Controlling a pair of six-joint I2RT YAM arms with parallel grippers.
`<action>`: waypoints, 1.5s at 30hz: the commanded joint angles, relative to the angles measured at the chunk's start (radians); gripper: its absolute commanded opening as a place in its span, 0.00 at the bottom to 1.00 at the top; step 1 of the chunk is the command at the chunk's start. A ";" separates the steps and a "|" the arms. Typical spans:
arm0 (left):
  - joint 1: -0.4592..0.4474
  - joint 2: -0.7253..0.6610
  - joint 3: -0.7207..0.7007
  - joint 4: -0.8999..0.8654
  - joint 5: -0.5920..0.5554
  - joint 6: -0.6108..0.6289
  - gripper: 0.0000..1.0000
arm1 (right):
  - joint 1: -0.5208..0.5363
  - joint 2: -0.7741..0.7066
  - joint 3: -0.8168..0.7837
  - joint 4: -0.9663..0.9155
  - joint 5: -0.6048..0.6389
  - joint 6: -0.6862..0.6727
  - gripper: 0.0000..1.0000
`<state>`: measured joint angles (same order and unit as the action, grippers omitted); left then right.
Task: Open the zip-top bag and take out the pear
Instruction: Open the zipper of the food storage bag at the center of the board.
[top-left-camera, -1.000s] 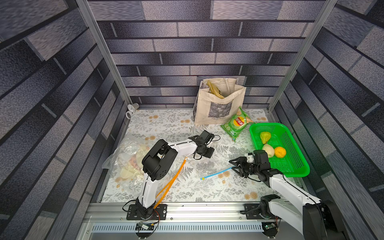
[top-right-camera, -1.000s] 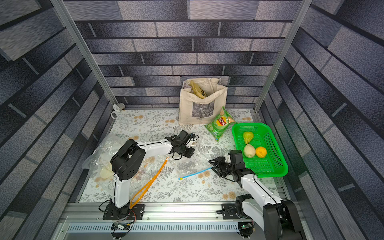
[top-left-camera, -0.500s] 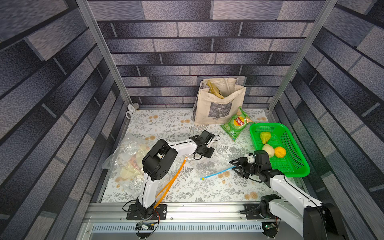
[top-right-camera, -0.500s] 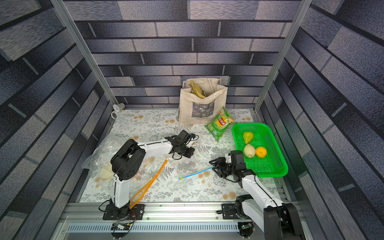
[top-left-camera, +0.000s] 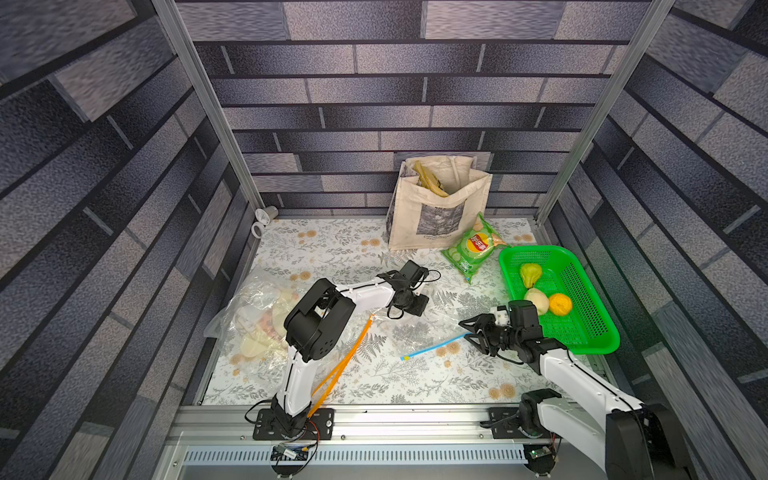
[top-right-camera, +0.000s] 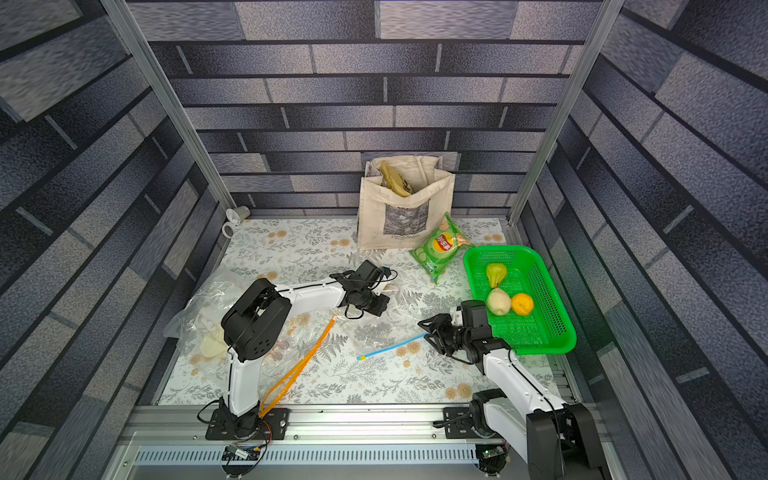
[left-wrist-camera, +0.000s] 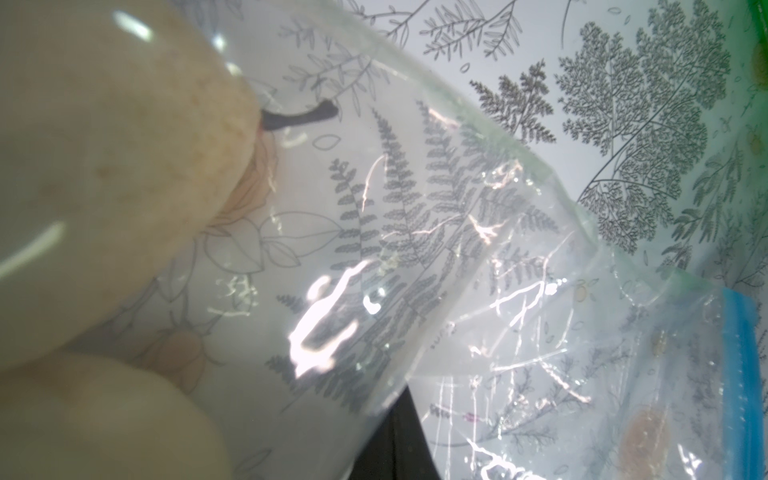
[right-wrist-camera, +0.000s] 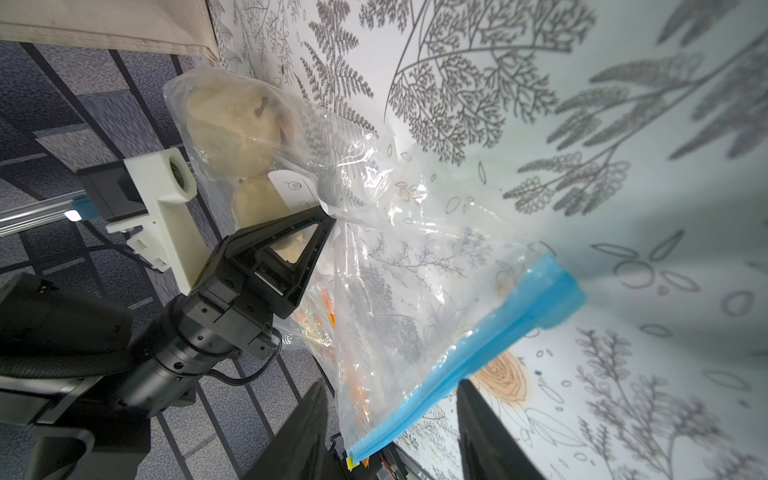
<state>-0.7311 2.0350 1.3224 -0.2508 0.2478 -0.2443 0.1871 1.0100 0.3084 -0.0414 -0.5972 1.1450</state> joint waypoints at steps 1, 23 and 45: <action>-0.002 0.063 -0.022 -0.134 -0.036 -0.003 0.00 | -0.007 0.014 -0.005 0.036 -0.010 0.009 0.52; 0.005 0.070 -0.026 -0.136 -0.045 0.000 0.00 | -0.009 -0.039 0.037 -0.123 -0.009 -0.087 0.52; 0.057 0.094 -0.059 -0.087 -0.050 -0.010 0.00 | -0.009 0.030 0.069 -0.198 -0.060 -0.255 0.26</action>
<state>-0.6788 2.0403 1.3205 -0.2314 0.2474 -0.2443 0.1825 1.0313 0.4068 -0.2840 -0.6460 0.8452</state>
